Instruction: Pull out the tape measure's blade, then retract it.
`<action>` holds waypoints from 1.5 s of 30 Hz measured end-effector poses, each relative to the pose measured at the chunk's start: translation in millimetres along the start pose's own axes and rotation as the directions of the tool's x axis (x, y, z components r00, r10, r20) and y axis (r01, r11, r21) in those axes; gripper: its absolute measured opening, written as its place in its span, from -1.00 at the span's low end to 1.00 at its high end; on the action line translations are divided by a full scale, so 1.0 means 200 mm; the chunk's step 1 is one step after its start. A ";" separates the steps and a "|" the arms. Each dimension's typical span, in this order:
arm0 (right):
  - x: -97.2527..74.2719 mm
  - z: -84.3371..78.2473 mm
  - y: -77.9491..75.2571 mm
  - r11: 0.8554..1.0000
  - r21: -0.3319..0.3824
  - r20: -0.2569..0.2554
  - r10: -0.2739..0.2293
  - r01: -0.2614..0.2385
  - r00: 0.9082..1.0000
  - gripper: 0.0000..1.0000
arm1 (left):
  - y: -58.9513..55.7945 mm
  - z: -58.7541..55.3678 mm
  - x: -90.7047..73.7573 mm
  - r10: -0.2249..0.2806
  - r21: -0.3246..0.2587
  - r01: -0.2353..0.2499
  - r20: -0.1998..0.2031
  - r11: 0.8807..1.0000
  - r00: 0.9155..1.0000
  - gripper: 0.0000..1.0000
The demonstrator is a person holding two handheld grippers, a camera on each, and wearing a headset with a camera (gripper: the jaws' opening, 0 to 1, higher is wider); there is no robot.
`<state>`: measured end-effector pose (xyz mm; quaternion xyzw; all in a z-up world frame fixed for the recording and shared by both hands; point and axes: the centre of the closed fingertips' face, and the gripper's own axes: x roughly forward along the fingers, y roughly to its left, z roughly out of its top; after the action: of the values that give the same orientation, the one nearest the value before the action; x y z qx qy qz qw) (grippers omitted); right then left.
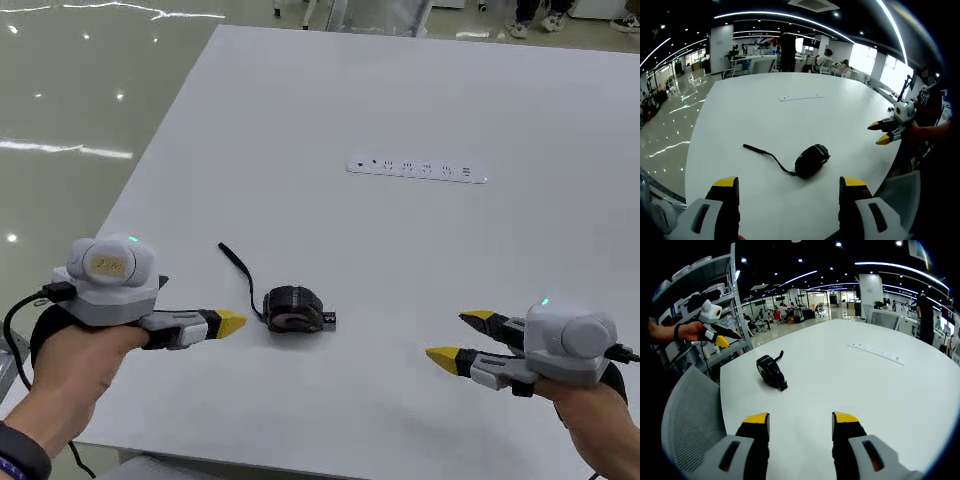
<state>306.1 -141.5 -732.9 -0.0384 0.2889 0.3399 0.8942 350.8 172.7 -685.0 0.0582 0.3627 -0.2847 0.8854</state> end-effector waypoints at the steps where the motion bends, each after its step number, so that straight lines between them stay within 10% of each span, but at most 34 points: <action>1: 0.00 0.00 0.01 1.000 0.002 0.000 -0.001 0.001 1.000 0.00 | 0.00 -0.01 -0.01 0.005 0.005 -0.005 -0.002 1.000 1.000 0.58; 45: -0.02 -0.13 0.14 0.999 0.041 -0.011 -0.005 0.005 1.000 0.04 | -0.04 -0.18 -0.05 0.000 -0.035 0.001 0.020 0.999 1.000 0.63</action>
<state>273.6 -129.7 -749.1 -0.0227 0.3006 0.3314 0.8940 319.3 181.3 -704.2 0.0396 0.3590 -0.2792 0.8897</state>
